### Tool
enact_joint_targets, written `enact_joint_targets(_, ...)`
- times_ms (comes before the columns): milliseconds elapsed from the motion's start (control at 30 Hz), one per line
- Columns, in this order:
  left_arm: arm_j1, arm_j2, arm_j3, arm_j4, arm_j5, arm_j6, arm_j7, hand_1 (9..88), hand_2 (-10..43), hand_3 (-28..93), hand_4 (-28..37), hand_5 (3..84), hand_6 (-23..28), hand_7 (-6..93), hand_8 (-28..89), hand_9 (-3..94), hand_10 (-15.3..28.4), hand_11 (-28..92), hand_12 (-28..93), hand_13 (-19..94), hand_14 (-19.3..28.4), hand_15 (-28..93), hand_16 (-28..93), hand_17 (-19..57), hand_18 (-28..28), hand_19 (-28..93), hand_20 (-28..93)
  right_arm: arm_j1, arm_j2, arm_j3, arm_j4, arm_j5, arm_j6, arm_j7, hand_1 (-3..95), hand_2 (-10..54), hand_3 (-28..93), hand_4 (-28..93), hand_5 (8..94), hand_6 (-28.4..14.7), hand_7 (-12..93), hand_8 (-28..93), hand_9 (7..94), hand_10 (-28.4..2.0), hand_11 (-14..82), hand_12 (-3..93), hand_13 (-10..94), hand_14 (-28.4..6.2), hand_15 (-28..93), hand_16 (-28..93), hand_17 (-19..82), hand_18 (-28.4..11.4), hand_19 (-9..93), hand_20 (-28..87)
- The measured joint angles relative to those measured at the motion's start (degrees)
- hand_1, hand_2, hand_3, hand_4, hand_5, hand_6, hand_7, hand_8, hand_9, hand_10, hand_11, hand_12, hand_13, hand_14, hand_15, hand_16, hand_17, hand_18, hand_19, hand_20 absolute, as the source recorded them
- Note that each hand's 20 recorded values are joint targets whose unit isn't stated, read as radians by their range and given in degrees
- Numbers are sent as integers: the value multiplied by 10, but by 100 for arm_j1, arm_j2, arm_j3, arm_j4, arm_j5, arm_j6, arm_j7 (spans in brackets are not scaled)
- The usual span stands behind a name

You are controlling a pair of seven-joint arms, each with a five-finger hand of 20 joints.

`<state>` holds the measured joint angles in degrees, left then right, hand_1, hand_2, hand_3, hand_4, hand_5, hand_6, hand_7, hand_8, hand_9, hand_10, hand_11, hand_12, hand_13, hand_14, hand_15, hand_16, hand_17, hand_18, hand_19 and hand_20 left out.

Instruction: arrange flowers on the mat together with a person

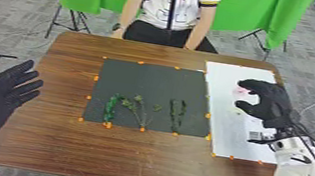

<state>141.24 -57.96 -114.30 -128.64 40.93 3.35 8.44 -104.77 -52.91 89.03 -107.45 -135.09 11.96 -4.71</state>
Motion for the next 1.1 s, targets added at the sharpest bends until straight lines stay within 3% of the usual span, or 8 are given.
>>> enact_joint_targets(333,-2,29,6,27,-5,1,-21,264,-41,697,-246,315,28,141,-74,268,108,138,194,220,143,215,43,-81,217,425,97,480,396,-645,538,-1021,-695,838,303,-95,833,-283,472,5,332,-160,525,-94,310,265,445,-75,466,242,194,-165,592,379)
enact_joint_targets(567,-5,46,10,35,-7,1,-12,264,-41,697,-246,315,28,141,-74,268,108,138,195,220,143,213,43,-81,217,426,97,696,482,-978,739,-1139,-744,1119,350,-95,835,-282,515,30,409,-168,577,-86,405,295,496,-66,551,237,215,-156,614,386)
enact_joint_targets(633,-10,54,10,39,-7,1,-12,264,-42,698,-247,315,28,141,-74,268,109,137,195,220,143,212,43,-81,216,424,96,756,499,-1069,804,-1209,-714,1153,390,-95,798,-282,536,35,449,-32,641,-72,344,387,548,-62,560,242,224,-153,617,390)
enact_joint_targets(767,-16,68,10,41,-7,1,-12,263,-41,698,-247,315,28,142,-74,268,109,137,195,221,143,210,44,-81,217,425,97,844,531,-1222,930,-1299,-484,1178,456,-95,773,-281,585,44,514,18,743,-54,241,523,617,-51,557,334,249,-149,624,399)
enact_joint_targets(900,-16,76,-3,41,-8,0,-12,263,-41,698,-247,316,28,141,-75,268,109,137,195,220,143,211,44,-81,217,425,97,912,566,-1362,1011,-1345,-264,1188,487,-95,783,-281,643,43,530,40,792,-52,260,548,657,-46,557,393,269,-146,632,406)
enact_joint_targets(1100,1,98,-65,41,-13,-1,-12,262,-39,696,-247,316,28,142,-74,268,109,138,196,220,143,213,45,-81,216,424,97,966,572,-1458,1045,-1356,-105,1105,490,-95,790,-282,656,44,527,47,802,-49,265,553,666,-46,562,398,273,-147,636,410)
